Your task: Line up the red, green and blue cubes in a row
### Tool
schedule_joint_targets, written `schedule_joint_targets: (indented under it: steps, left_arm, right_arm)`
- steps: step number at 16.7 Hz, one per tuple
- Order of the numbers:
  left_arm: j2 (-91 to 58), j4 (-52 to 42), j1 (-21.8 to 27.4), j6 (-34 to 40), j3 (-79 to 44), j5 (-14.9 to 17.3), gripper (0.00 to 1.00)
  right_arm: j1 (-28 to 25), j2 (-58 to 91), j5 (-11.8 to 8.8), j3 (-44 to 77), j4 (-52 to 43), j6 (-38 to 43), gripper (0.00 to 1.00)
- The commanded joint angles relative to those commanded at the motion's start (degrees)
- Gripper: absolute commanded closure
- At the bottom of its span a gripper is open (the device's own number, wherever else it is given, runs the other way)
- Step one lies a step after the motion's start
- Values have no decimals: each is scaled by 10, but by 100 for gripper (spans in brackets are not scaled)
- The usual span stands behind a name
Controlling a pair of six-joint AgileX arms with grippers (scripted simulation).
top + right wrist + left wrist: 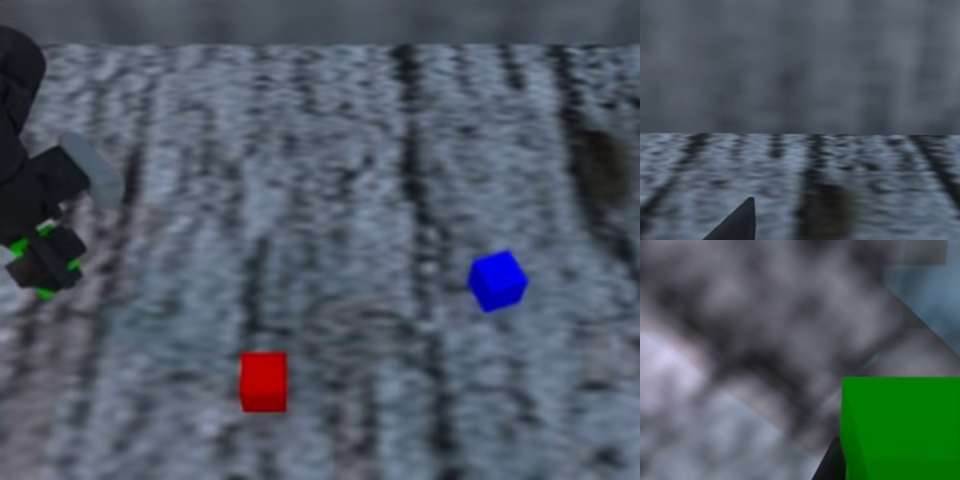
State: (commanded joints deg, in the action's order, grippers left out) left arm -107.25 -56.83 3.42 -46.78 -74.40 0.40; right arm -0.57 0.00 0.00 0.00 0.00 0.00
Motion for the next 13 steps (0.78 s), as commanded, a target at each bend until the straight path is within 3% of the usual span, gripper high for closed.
schedule_joint_targets:
  steps: [4, 7, 10, 13]
  left_arm:
    - [-2, 1, 4, -1, 0, 0, 100]
    - [-12, -7, 42, 4, -19, 0, 100]
    - [-34, -26, 131, 14, -56, 0, 100]
    - [-58, -48, 250, 27, -98, 1, 100]
  right_arm:
    - [0, 0, 0, 0, 0, 0, 0]
    - [0, 0, 0, 0, 0, 0, 0]
    - [0, 0, 0, 0, 0, 0, 0]
    - [0, 0, 0, 0, 0, 0, 0]
